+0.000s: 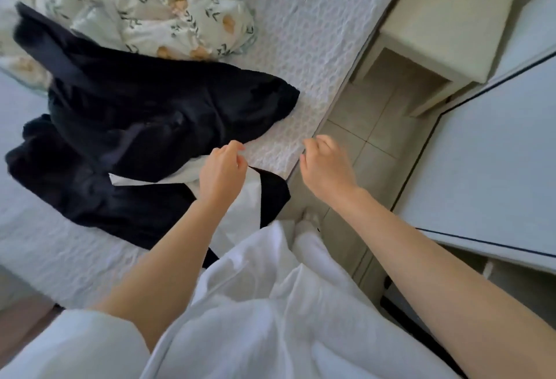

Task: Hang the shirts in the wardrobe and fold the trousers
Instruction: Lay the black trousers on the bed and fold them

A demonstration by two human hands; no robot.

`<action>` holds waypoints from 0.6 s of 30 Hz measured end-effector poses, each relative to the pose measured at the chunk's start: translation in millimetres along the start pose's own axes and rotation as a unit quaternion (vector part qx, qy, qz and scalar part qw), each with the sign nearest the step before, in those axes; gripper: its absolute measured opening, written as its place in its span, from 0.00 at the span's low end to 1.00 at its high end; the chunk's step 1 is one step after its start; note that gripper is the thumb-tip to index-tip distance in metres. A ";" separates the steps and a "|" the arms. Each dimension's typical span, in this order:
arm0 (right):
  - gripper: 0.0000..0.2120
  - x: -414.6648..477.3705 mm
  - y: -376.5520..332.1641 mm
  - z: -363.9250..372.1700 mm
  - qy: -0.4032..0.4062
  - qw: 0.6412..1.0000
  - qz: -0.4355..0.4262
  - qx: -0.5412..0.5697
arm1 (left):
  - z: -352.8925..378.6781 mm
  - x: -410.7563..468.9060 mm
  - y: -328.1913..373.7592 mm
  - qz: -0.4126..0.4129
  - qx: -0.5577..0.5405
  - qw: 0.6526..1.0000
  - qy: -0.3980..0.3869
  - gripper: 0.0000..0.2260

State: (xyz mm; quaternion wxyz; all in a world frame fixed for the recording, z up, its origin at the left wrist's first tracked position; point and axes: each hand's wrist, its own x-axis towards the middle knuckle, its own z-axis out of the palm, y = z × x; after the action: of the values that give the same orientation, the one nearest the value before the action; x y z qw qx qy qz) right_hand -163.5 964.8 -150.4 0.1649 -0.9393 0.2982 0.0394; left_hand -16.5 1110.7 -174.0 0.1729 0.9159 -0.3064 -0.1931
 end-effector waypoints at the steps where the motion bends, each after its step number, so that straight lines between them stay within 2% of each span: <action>1: 0.13 7.4 -0.4 3.6 -0.013 1.000 -0.019 -0.002 | 3.5 -2.6 -3.5 -0.027 -0.003 1.000 -0.002 0.14; 9: 0.15 53.4 3.1 15.8 -0.114 0.981 -0.155 -0.035 | 26.2 -29.5 -8.2 -0.228 -0.052 0.972 0.011 0.13; 13: 0.15 71.2 -0.6 26.6 -0.157 0.961 -0.220 -0.065 | 30.7 -36.2 -17.3 -0.340 -0.120 0.933 0.022 0.14; 18: 0.15 100.5 -14.9 48.3 -0.183 0.938 -0.277 -0.099 | 35.6 -28.4 -48.1 -0.413 -0.188 0.890 0.050 0.13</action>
State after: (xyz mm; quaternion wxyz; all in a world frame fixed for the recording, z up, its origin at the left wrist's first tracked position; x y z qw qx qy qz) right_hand -71.4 937.4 -209.0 0.1274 -0.9728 -0.0141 0.1930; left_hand -30.1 1157.8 -218.6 0.2613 0.9187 0.1508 -0.2549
